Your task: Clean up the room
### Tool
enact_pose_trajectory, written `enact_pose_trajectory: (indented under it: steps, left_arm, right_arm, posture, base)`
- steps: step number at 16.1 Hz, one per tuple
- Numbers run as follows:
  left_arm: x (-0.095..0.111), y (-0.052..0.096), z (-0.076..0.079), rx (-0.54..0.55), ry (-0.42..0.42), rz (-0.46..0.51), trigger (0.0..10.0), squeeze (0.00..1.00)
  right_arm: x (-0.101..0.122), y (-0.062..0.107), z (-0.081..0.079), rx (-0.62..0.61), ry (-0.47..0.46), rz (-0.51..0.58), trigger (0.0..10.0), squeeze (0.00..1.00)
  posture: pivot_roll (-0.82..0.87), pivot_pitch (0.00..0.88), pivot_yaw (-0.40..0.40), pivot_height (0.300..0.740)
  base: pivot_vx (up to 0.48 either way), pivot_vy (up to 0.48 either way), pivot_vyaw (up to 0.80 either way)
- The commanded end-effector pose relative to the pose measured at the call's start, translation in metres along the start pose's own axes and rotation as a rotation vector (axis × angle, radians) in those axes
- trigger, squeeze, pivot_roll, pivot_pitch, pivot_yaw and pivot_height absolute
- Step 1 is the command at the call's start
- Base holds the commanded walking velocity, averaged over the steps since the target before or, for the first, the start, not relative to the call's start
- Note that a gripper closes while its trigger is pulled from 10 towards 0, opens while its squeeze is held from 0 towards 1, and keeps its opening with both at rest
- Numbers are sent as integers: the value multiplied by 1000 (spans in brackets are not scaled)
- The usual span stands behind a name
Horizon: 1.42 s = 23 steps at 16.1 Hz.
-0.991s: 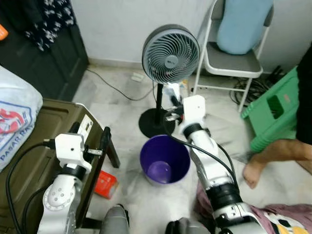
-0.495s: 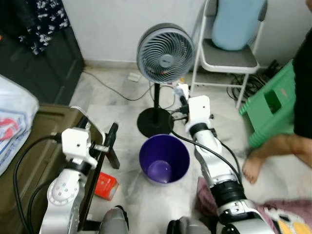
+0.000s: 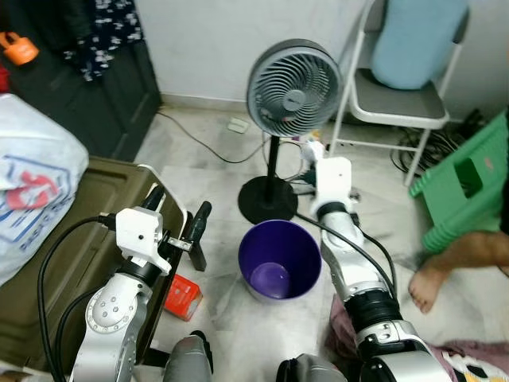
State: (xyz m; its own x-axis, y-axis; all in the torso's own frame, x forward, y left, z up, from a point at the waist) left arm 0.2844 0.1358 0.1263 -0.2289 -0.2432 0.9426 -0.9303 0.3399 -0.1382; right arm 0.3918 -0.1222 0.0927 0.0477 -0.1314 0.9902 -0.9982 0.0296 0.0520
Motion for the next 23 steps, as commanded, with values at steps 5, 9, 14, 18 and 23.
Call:
enact_pose_trajectory:
  steps: [5, 9, 14, 18, 23]
  left_arm:
    - [13, -7, 5, -52, -6, 41, 10000, 0]
    - [21, -5, 15, -97, -25, 61, 10000, 0]
    - [21, 11, 19, -156, -52, 33, 10000, 0]
    - [21, 25, 16, -150, -58, -3, 10000, 0]
    - [25, 41, 13, -151, -66, -43, 10000, 0]
  right_arm:
    - [-30, 8, 35, -123, -16, -124, 10000, 0]
    - [-45, 7, 34, -130, -7, -186, 10000, 0]
    - [-45, -3, 12, -101, 13, -190, 10000, 0]
    - [-34, -13, -10, -70, -13, -166, 10000, 0]
    - [-33, -15, -20, -82, -2, -153, 10000, 0]
  posture:
    - [20, 129, -16, 740]
    - [38, 152, -11, 740]
    - [90, 200, 6, 740]
    - [125, 233, 17, 740]
    - [169, 269, 36, 740]
  base:
    - [0, 0, 0]
    - [0, 0, 0]
    - [0, 0, 0]
    - [0, 0, 0]
    - [0, 0, 0]
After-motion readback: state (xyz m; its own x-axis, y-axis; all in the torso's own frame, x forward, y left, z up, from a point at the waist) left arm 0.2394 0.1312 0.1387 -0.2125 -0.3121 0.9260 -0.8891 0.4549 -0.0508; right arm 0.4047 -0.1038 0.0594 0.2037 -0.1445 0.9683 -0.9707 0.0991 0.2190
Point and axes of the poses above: a point about 5 cm out from each wrist's last joint towards the gripper, its own y axis pointing back from the gripper into the wrist, its own x axis along the axis of the wrist's last joint, z = x × y, the point moved 6 cm from there along -y, pointing out of the wrist towards the gripper, and after that the axes turned 15 degrees about -y, right-handed, at the moved point
